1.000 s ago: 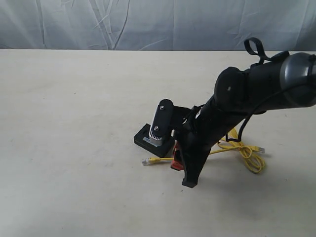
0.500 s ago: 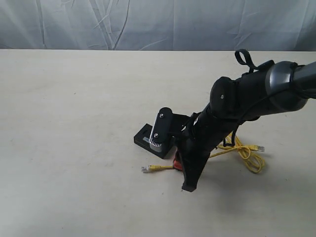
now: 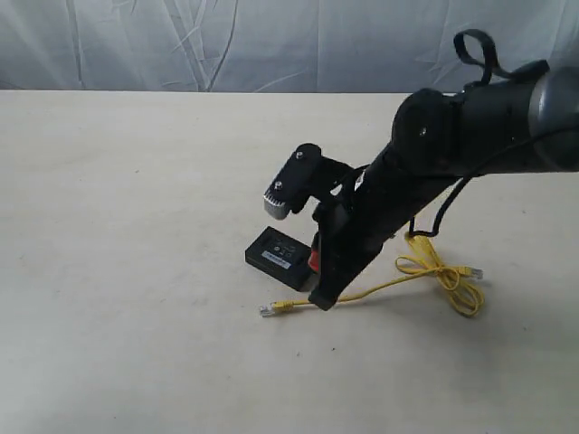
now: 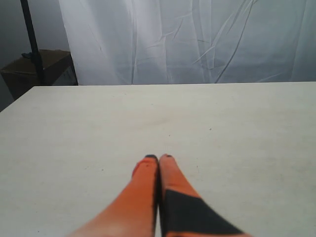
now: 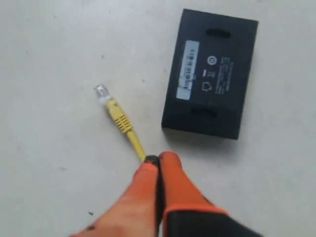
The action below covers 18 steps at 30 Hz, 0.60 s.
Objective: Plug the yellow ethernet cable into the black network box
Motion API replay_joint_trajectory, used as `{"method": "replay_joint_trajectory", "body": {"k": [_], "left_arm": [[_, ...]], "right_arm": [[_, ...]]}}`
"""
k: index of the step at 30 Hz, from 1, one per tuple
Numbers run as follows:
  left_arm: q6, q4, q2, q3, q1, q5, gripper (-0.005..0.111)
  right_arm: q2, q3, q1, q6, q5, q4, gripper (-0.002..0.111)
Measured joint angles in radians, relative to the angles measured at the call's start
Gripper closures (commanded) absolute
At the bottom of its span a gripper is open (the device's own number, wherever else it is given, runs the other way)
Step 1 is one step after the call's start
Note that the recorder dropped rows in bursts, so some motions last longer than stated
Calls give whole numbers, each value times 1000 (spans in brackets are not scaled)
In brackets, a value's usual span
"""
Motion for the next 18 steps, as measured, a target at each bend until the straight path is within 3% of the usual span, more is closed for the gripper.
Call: {"method": "replay_joint_trajectory", "body": {"k": [4, 8, 18], "left_arm": [[0, 0, 0, 0, 0, 0, 107], [0, 0, 0, 0, 0, 0, 107], [0, 0, 0, 0, 0, 0, 107]], "right_arm": [[-2, -19, 0, 132, -22, -74, 108], [60, -21, 0, 311, -213, -110, 108], [176, -21, 0, 483, -396, -176, 109]]}}
